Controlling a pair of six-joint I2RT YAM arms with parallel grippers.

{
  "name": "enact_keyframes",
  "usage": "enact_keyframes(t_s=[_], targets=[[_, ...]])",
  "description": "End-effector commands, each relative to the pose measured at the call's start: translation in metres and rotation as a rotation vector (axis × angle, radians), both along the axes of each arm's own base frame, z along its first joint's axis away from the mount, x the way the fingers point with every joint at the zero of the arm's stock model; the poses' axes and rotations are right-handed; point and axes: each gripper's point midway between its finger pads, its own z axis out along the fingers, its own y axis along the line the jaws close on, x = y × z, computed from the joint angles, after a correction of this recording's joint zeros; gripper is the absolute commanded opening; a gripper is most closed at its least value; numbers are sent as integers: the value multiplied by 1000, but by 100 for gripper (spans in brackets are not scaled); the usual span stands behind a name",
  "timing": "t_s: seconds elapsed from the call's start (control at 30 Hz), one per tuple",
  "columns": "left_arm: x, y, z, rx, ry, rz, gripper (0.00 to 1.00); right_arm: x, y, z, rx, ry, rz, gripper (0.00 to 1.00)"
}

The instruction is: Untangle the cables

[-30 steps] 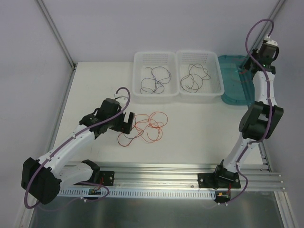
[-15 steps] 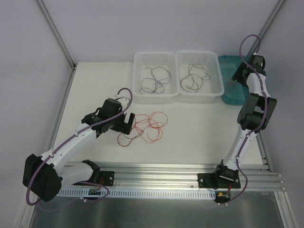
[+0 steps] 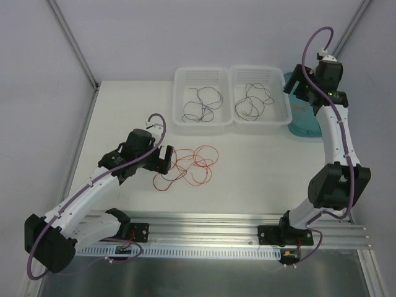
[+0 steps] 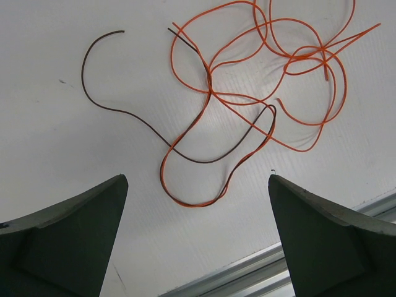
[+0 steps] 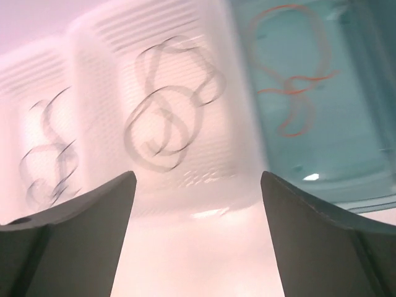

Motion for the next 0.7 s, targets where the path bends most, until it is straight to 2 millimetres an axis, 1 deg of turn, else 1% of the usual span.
enact_keyframes(t_s=[0.0, 0.03, 0.1, 0.13, 0.2, 0.23, 0.27, 0.3, 0.33, 0.37, 0.4, 0.43, 0.47, 0.5, 0.53, 0.57, 0.6, 0.63, 0.67], targets=[[0, -4, 7, -42, -17, -17, 99, -34, 72, 5, 55, 7, 187, 86], [-1, -5, 7, -46, -14, -22, 99, -49, 99, 1, 60, 18, 254, 86], [-1, -7, 8, -53, -10, -25, 99, -66, 134, -5, 84, 29, 356, 84], [-2, -7, 6, -54, -5, -22, 99, -81, 164, -17, 83, 59, 443, 84], [-2, -8, 6, -61, 0, -22, 99, -101, 196, -26, 78, 81, 558, 82], [-3, -9, 7, -65, 2, -22, 99, -117, 224, -34, 54, 93, 669, 81], [-3, -9, 6, -66, 4, -20, 99, -131, 238, -49, 46, 128, 743, 80], [-3, -9, 6, -70, 8, -17, 99, -141, 251, -57, 30, 139, 800, 80], [-3, -9, 6, -72, 8, -17, 99, -154, 271, -64, 9, 132, 881, 79], [-3, -9, 6, -70, 8, -15, 99, -162, 280, -73, 3, 135, 936, 79], [-3, -9, 6, -69, 8, -15, 99, -174, 285, -97, 7, 179, 975, 79], [-2, -8, 6, -66, 6, -8, 99, -182, 295, -105, 21, 188, 1017, 79], [-2, -6, 6, -63, 4, -2, 99, -184, 304, -108, 42, 169, 1056, 79], [-2, -7, 5, -64, 5, 3, 99, -190, 306, -128, 32, 208, 1077, 79], [-3, -6, 5, -66, 8, 4, 99, -196, 313, -136, 20, 220, 1109, 79], [-2, -6, 5, -68, 7, 10, 99, -199, 316, -146, 3, 243, 1125, 79], [-2, -6, 4, -71, 14, 22, 99, -200, 319, -151, -18, 252, 1144, 79], [-2, -6, 3, -74, 19, 32, 99, -205, 322, -164, -31, 290, 1158, 78], [-2, -7, 2, -81, 26, 42, 99, -207, 324, -168, -26, 299, 1166, 78]])
